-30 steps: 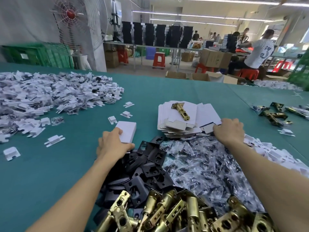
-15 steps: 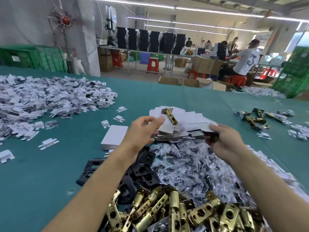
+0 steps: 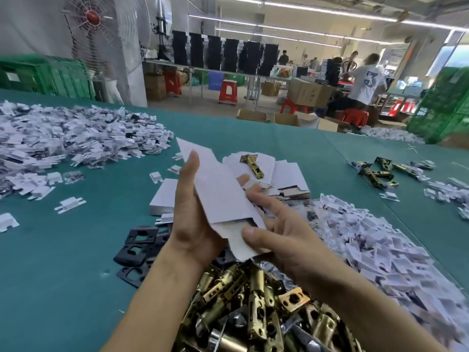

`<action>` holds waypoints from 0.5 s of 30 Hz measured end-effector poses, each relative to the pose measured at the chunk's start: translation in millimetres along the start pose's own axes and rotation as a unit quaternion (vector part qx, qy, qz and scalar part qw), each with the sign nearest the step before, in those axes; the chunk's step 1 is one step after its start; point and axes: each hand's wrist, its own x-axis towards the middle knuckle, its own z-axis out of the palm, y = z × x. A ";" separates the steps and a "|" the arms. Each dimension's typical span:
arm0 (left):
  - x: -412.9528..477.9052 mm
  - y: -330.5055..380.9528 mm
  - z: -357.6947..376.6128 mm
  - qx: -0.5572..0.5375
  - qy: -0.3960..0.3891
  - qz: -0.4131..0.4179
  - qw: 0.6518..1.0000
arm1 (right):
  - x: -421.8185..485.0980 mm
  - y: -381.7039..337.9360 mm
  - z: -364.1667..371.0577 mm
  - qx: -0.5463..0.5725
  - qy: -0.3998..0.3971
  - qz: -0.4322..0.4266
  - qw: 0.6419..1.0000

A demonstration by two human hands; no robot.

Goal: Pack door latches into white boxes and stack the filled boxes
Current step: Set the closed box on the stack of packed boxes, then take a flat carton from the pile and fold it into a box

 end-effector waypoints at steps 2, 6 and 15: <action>-3.7 -2.9 -2.1 0.001 -0.002 -0.008 1.000 | 2.2 7.6 0.7 -0.231 0.057 -0.067 0.969; -1.5 -8.6 3.5 -0.017 0.001 -0.018 1.000 | 0.9 13.4 -0.2 -0.538 0.138 -0.181 0.812; 4.9 -16.7 0.4 0.147 0.098 -0.037 0.984 | 1.2 2.0 4.5 -0.582 0.137 -0.227 0.769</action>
